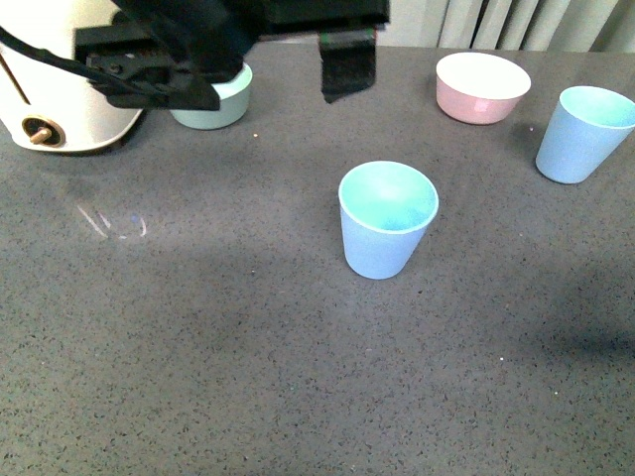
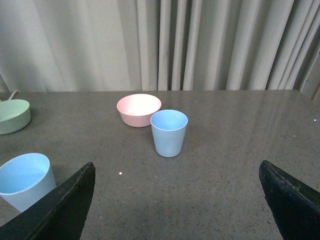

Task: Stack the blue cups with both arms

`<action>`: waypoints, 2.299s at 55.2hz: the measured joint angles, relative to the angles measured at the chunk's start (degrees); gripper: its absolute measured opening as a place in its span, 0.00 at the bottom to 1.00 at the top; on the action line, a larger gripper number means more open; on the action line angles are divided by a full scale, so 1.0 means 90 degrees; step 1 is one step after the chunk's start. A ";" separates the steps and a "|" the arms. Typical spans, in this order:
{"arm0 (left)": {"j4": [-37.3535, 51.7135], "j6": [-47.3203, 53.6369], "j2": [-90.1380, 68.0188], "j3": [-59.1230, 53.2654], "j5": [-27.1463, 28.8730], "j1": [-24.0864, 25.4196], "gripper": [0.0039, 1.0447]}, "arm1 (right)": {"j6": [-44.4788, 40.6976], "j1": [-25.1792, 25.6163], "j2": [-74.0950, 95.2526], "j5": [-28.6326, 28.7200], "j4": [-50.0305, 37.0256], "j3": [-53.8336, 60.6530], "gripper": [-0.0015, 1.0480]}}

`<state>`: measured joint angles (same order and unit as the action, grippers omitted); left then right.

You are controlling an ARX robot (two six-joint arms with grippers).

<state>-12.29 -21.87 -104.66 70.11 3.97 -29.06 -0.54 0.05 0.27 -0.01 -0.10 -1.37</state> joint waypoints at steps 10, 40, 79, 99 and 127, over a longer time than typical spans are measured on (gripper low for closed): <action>0.0512 0.0216 0.0918 -0.0743 -0.0041 0.0444 0.92 | 0.0000 0.0000 0.0000 0.0000 0.0000 0.0000 0.91; 0.5365 0.2166 0.4775 -0.4806 0.0491 0.2344 0.48 | 0.0000 0.0000 0.0000 0.0000 0.0000 0.0000 0.91; 0.5180 0.2361 0.7077 -0.7091 -0.0442 0.3208 0.01 | 0.0000 0.0000 0.0000 0.0000 0.0000 0.0000 0.91; 0.4367 0.2361 0.8306 -0.7495 -0.0442 0.3208 0.01 | 0.0000 0.0000 0.0000 0.0000 0.0000 0.0000 0.91; 0.3223 0.2365 0.9785 -0.7696 -0.0442 0.3208 0.01 | 0.0002 0.0000 0.0000 0.0000 0.0002 0.0000 0.91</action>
<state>16.71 -0.58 -16.60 0.84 -0.01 -0.19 -0.51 0.05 0.27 -0.01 -0.08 -1.37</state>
